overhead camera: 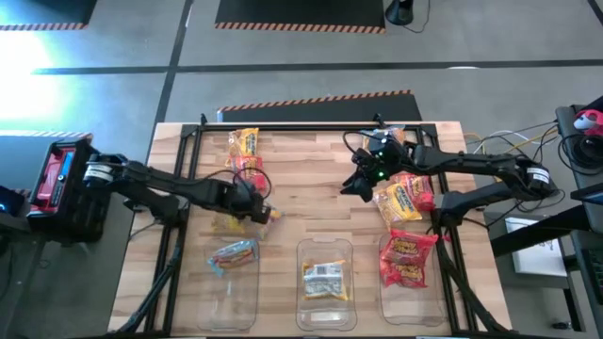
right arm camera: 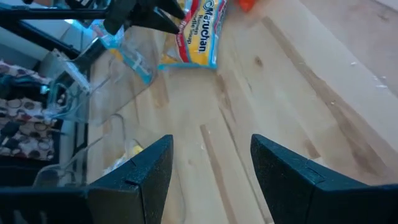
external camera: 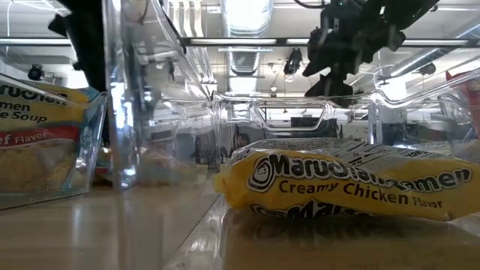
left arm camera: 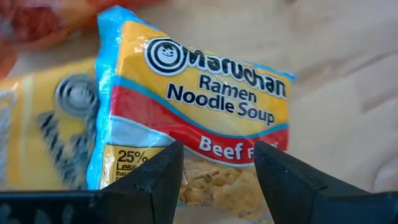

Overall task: Sort Maruchan noodles
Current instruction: Put the blue noodle pack into the left transparent bin

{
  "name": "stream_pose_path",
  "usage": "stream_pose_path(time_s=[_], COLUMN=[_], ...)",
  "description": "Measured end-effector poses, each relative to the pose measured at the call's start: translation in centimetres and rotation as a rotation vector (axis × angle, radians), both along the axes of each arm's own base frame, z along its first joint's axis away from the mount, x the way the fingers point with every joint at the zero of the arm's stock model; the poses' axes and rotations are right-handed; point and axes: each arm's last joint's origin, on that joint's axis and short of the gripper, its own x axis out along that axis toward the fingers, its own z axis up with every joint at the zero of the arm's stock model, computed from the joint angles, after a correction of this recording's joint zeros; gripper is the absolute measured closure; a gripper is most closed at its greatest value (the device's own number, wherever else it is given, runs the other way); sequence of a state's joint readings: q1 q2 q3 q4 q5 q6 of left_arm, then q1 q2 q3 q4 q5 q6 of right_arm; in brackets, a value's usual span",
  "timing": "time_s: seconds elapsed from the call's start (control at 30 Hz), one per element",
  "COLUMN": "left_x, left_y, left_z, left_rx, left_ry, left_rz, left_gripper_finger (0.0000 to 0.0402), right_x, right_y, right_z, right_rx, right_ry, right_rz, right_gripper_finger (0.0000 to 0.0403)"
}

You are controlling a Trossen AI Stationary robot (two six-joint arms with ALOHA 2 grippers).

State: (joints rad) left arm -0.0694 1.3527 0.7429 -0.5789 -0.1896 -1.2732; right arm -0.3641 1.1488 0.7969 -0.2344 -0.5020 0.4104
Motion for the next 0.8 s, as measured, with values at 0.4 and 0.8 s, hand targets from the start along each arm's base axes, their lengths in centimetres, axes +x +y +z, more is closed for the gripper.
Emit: stream_pose_path(time_s=[0.4,0.8], left_x=[2.1,6.4], left_y=[3.6,5.2], left_z=[-1.4,0.7], left_rx=[0.047,0.114], left_ry=[-0.104,-0.155], left_rz=[0.052,-0.002], left_gripper_finger=[0.0222,0.0238], right_x=[0.1,1.1], right_y=[-0.3,-0.5], right_z=[0.1,-0.5], right_rx=[-0.068,0.088], right_ry=[-0.01,-0.013], right_rz=[-0.066,-0.238], right_gripper_finger=[0.02,0.02])
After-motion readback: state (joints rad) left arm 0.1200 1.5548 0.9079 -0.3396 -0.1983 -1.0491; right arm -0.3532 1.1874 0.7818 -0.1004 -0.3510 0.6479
